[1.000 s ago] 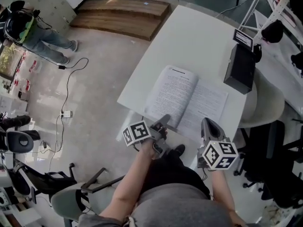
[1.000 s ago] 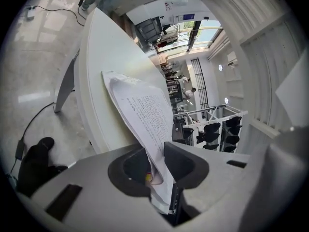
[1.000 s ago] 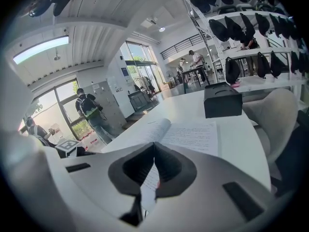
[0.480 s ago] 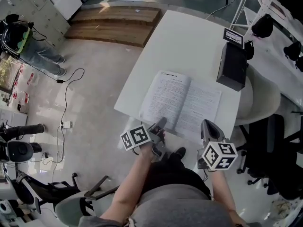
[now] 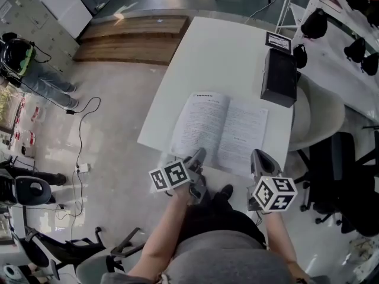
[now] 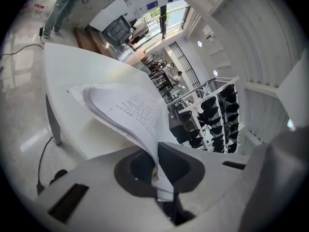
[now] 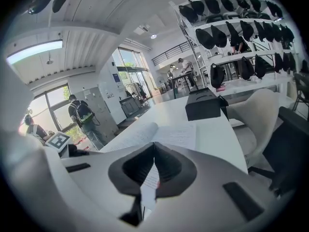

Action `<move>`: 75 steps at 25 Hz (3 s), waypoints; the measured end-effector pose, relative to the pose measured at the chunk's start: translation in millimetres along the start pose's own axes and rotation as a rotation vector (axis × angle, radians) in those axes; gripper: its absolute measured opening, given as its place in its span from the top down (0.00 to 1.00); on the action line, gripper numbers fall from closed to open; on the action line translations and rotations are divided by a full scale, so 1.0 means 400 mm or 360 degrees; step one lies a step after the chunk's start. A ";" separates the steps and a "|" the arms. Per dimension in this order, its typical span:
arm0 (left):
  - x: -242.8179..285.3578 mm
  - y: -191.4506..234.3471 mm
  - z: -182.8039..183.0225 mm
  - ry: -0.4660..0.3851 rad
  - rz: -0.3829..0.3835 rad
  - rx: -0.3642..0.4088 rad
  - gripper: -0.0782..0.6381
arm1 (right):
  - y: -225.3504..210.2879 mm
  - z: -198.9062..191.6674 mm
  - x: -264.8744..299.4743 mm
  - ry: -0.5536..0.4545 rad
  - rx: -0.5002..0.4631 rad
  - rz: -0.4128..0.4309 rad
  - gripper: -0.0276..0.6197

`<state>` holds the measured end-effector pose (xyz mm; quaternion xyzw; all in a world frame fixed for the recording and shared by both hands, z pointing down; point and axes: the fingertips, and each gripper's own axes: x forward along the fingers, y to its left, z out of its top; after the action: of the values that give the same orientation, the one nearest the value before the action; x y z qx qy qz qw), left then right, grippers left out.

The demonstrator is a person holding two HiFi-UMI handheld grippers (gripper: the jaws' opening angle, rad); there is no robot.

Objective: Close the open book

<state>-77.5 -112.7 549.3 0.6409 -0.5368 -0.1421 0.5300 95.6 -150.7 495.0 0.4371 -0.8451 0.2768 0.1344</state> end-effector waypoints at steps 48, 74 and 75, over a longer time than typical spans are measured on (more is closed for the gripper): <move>0.127 -0.057 -0.201 0.0682 0.0394 0.1473 0.87 | -0.122 -0.038 -0.149 -0.0118 0.0150 -0.0256 0.95; 0.132 -0.059 -0.243 0.0938 0.0344 0.1750 0.75 | -0.142 -0.046 -0.178 -0.0148 0.0219 -0.0359 0.95; 0.132 -0.059 -0.245 0.0946 0.0339 0.1754 0.75 | -0.142 -0.046 -0.178 -0.0148 0.0218 -0.0361 0.95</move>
<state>29.2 -108.6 589.0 0.7748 -0.4220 0.3926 0.2598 183.0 -119.2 496.3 0.5503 -0.7747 0.2964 0.0952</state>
